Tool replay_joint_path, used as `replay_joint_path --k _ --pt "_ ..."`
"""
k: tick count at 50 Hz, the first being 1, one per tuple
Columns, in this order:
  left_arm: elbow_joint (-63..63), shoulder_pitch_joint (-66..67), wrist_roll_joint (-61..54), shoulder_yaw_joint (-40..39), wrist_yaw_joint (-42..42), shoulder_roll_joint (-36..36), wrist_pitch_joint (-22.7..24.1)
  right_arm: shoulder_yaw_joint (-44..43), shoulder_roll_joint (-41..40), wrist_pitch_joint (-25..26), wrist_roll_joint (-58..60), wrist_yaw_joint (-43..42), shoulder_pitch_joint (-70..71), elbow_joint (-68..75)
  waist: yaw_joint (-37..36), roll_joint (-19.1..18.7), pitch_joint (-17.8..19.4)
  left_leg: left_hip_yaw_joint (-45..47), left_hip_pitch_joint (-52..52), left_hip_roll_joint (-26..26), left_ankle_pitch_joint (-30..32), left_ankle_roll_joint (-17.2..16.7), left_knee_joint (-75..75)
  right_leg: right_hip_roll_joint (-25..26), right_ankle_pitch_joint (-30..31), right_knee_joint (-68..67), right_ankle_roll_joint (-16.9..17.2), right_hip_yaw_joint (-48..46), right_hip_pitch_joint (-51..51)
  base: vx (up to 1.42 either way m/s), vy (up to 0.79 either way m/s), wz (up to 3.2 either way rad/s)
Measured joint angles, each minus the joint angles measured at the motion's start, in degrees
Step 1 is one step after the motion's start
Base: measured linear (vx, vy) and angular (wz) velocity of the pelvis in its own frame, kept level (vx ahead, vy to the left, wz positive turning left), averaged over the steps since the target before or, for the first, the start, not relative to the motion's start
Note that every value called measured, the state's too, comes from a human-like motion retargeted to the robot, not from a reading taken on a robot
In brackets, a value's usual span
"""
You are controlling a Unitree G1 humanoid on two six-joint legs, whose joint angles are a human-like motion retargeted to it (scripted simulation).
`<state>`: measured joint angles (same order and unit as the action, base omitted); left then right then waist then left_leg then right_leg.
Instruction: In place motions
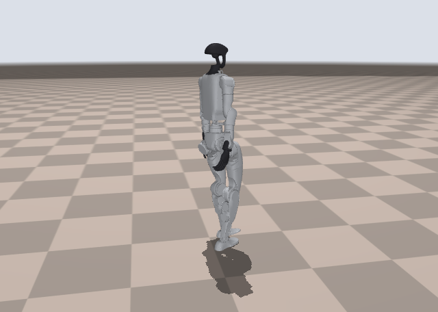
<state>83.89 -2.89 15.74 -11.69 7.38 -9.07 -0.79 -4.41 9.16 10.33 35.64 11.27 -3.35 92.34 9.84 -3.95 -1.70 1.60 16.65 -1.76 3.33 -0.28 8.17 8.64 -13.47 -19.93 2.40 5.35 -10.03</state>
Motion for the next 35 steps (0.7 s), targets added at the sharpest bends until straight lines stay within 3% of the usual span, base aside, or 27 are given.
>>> replay_joint_path --k 2,5,8,10,15,18,21,24,27,28,32,35 --pt "1.0 -1.6 -1.0 -0.1 -1.2 -0.6 0.1 0.0 1.5 -1.2 0.3 -1.1 0.3 -1.3 -3.2 1.7 0.4 -0.5 1.0 -2.3 1.0 -0.3 -0.6 -5.8 0.2 4.4 -3.4 -16.2 2.8 0.22 -0.34 2.66" --pt "0.4 -3.6 -1.7 0.5 -2.3 -0.9 0.7 -1.4 4.4 -1.4 -1.4 -2.5 0.6 -2.1 -9.9 3.5 3.1 -0.2 1.1 -4.0 1.0 -1.0 -2.5 -6.9 -1.2 5.7 -2.2 -20.0 5.2 0.26 -0.28 2.61" --pt "-0.2 -4.3 -2.7 0.7 -2.4 -1.4 1.5 -2.6 7.1 -0.2 -2.2 -4.0 0.4 -2.0 -11.1 4.7 4.2 2.5 1.7 -5.2 -1.8 1.4 -4.0 -10.5 -1.2 8.6 -1.0 -31.5 7.8 0.40 -0.25 3.45" --pt "-0.1 -3.7 -3.4 0.3 -2.5 -1.9 1.6 -3.4 8.3 0.6 -2.1 -6.4 -0.2 -1.6 -10.7 5.7 3.5 11.9 1.9 -3.7 -4.8 3.0 -4.8 -11.5 -1.8 10.8 -0.3 -38.0 9.3 0.55 -0.22 3.59" --pt "2.1 -1.4 -4.5 -2.5 -3.7 -3.3 0.9 -3.4 8.9 0.9 -3.9 -10.7 -2.0 -1.5 -6.7 7.6 0.5 48.9 -2.6 3.1 -9.4 3.7 -5.4 -14.2 -2.6 13.4 3.6 -55.0 11.7 0.57 -0.21 3.57" --pt "3.9 0.0 -5.0 -4.8 -5.0 -4.0 0.7 -2.9 7.7 0.8 -3.4 -10.2 -1.9 -1.8 -4.8 8.8 -0.3 58.9 -5.7 3.6 -9.7 5.7 -3.6 -14.7 -2.8 14.2 5.7 -63.3 13.3 0.54 -0.23 3.10" --pt "5.6 2.1 -5.4 -6.9 -5.5 -4.2 0.6 -2.0 5.6 1.1 -2.3 -8.5 -1.2 -2.8 -4.8 10.6 -1.3 58.1 -7.0 3.5 -7.4 7.8 -1.0 -15.4 -2.7 14.4 7.6 -69.2 14.5 0.56 -0.27 2.30" --pt "6.4 5.1 -5.2 -8.7 -5.8 -3.9 0.5 -1.3 3.5 0.7 -2.4 -6.4 -0.4 -5.2 -8.1 10.8 -1.4 56.0 -9.6 3.2 -4.8 2.9 -3.1 -14.5 -2.5 13.8 8.5 -72.3 16.2 0.54 -0.22 1.10" --pt "7.1 8.6 -5.4 -9.9 -5.6 -2.9 0.4 -0.6 1.5 -0.2 -3.3 -3.9 0.7 -9.4 -10.5 11.2 -1.6 49.3 -9.1 -0.2 -4.7 3.4 -6.1 -14.3 -1.4 13.6 9.6 -75.3 18.1 0.54 -0.23 0.99" --pt "7.5 9.7 -5.7 -10.4 -5.6 -2.3 0.3 0.0 0.7 -0.7 -3.6 -3.3 1.0 -11.2 -11.2 11.3 -1.8 50.7 -9.4 -0.2 -4.5 3.1 -6.2 -14.2 -0.8 13.7 9.8 -75.8 18.6 0.46 -0.24 0.91" --pt "8.4 13.2 -7.1 -13.0 -6.0 0.0 0.3 1.7 -2.0 -4.9 -4.9 -1.1 2.1 -18.6 -12.7 10.9 -1.3 46.7 -10.2 -1.5 -5.0 2.9 -7.4 -13.6 2.7 12.0 9.6 -77.6 21.2 0.39 -0.22 0.92" --pt "9.0 15.1 -8.0 -14.9 -5.3 1.9 0.0 2.5 -3.1 -7.7 -2.9 0.9 2.3 -23.0 -11.8 8.1 -2.9 41.5 -9.2 0.1 -5.6 3.6 -7.2 -14.0 9.5 6.1 7.0 -75.9 21.3 0.42 -0.25 1.37"
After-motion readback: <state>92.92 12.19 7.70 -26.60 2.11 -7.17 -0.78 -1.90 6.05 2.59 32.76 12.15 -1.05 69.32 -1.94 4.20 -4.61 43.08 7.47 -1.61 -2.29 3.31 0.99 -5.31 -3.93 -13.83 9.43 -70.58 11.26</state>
